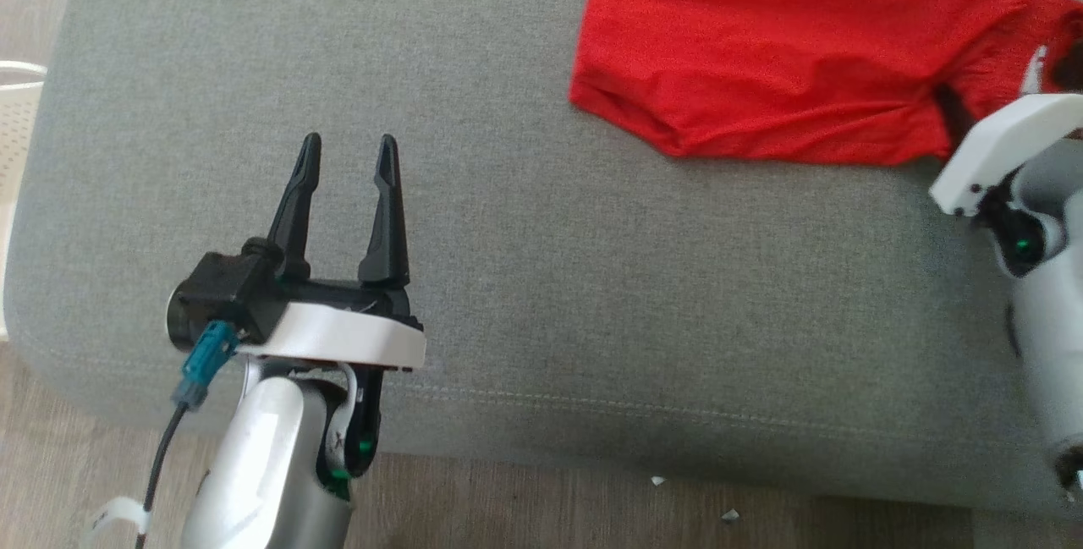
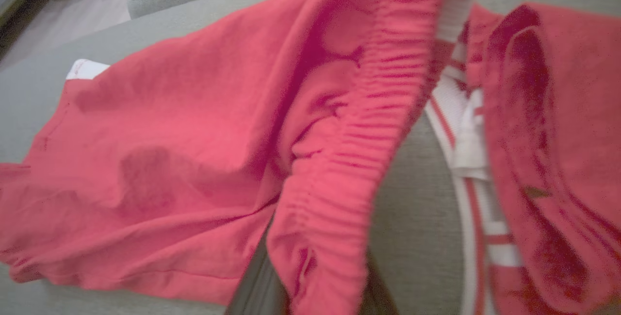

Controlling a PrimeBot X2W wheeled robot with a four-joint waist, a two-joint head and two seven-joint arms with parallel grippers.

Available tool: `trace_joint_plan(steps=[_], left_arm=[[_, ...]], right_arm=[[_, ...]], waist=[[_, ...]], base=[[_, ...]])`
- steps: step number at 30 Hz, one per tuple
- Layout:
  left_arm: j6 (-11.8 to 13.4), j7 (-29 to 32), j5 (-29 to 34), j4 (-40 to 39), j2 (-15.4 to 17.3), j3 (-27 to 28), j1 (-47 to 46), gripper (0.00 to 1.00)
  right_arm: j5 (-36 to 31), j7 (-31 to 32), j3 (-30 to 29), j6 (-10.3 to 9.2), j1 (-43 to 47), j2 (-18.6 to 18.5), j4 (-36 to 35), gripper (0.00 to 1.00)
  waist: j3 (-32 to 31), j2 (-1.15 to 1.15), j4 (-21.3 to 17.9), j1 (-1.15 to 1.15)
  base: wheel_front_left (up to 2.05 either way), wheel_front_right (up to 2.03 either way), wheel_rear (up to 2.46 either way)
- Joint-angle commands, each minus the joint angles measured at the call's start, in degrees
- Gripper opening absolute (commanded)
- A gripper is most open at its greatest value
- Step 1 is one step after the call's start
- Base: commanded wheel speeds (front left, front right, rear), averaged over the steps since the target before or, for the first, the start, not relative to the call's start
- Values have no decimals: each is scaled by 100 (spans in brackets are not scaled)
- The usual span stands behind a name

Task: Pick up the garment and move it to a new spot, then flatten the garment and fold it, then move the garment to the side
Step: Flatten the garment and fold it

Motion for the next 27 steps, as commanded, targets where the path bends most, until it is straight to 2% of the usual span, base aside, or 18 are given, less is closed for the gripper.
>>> trace_joint_plan(steps=[1, 8, 19, 27], left_arm=[[-5, -28, 20, -164, 46, 161, -135, 100], [3, -28, 4, -134, 46, 175, -89, 100], [1, -28, -39, -120, 46, 186, 29, 100], [42, -28, -137, -162, 46, 88, 135, 100]], right_arm=[[-173, -87, 153, 36, -70, -136, -206, 0], [-338, -59, 322, 36, -358, -89, -273, 0], [-334, 316, 1093, 36, -867, 334, -565, 0], [-242, 571, 1490, 36, -1096, 671, -431, 0]], waist=[[-13, 0, 11, -1], [-136, 0, 18, -1], [-408, 0, 132, -1], [-400, 0, 459, -1]], base=[[0, 0, 0], [0, 0, 0], [0, 0, 0], [0, 0, 0]])
